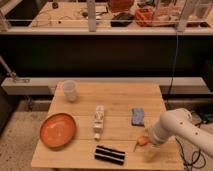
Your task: Place the pepper on the white sponge
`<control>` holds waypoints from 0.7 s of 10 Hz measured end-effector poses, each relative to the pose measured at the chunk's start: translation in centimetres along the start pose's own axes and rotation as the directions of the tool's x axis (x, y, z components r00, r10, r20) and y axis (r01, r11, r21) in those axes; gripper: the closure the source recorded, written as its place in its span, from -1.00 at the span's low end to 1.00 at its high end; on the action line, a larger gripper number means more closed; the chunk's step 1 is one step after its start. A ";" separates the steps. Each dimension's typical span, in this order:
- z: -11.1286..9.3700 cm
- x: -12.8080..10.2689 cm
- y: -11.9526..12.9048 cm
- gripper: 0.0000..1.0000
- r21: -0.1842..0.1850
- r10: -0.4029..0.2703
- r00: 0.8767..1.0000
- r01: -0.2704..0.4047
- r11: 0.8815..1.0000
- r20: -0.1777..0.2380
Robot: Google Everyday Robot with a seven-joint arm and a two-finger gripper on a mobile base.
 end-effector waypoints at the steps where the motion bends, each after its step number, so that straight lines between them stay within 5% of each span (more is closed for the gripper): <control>1: 0.1 0.0 0.0 -0.60 0.000 0.002 1.000 -0.002 1.000 -0.001; 7: 1.0 0.2 -0.1 -0.60 -0.004 0.005 1.000 -0.005 1.000 -0.006</control>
